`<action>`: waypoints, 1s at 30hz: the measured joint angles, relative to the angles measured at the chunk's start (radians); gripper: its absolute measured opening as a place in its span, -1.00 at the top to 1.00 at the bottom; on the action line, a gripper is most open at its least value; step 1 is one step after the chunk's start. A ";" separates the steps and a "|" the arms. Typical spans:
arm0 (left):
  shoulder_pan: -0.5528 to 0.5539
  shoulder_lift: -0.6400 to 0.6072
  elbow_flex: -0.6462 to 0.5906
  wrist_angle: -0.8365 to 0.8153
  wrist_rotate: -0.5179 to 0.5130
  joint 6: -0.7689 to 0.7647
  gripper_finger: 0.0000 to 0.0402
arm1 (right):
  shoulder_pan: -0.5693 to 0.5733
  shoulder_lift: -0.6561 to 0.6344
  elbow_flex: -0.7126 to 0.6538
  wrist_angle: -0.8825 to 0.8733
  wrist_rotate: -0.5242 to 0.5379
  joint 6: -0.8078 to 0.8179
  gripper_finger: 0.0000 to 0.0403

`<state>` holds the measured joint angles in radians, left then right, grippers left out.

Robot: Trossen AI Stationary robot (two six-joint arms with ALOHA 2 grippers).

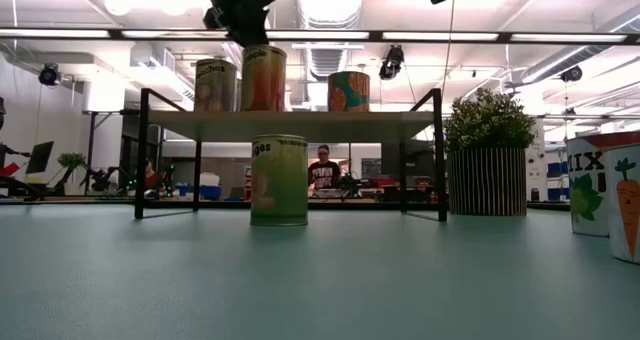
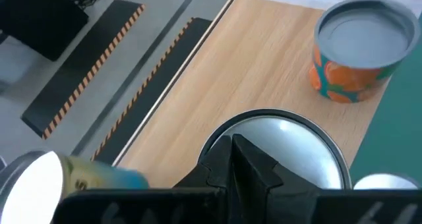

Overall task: Pick and place cans onto a shelf
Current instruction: Adjust the canned pineapples

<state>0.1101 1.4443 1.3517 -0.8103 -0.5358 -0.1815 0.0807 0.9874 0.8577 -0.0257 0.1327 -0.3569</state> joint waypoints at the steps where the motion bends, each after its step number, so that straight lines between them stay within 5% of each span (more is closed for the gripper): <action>1: 0.000 -0.006 -0.001 -0.012 0.000 -0.007 1.00 | 0.000 0.000 0.000 -0.001 0.000 0.000 0.95; 30: -0.051 -0.012 -0.002 -0.033 -0.017 -0.095 1.00 | 0.000 0.000 0.000 -0.004 0.000 0.005 0.95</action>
<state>0.0589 1.4322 1.3499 -0.8433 -0.5529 -0.2767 0.0807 0.9874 0.8577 -0.0299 0.1329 -0.3515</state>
